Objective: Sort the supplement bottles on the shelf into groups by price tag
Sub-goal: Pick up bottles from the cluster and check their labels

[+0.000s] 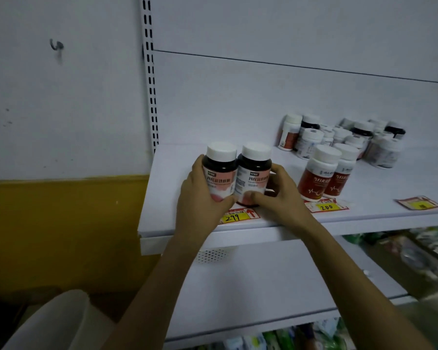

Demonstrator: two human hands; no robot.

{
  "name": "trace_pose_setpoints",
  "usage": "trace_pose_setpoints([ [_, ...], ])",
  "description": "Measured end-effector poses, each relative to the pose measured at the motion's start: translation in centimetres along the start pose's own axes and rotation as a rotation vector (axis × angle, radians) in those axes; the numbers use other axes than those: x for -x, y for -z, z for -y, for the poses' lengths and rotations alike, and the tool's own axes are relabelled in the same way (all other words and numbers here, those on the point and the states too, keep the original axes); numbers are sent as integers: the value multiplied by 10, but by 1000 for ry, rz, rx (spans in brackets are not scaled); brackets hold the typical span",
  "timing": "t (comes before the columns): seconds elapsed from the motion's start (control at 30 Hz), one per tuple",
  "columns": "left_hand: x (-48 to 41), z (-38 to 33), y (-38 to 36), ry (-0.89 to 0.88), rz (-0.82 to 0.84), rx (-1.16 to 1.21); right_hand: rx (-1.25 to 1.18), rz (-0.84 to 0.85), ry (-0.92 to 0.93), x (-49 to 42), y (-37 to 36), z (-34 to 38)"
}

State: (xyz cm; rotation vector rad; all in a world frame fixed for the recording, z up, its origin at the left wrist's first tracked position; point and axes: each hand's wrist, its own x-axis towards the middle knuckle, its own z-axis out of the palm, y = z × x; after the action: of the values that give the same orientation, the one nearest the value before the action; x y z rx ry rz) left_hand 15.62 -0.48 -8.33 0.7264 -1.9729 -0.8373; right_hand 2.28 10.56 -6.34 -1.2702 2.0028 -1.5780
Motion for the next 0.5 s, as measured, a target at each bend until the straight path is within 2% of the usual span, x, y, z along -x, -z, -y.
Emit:
trace_pose_setpoints([
  [0.33,0,-3,-2,-7,-53,-67,-1,7,13,0,-1,-3],
  [0.5,2,-10,9,86,21,25,16,-5,29,0,-2,-6],
])
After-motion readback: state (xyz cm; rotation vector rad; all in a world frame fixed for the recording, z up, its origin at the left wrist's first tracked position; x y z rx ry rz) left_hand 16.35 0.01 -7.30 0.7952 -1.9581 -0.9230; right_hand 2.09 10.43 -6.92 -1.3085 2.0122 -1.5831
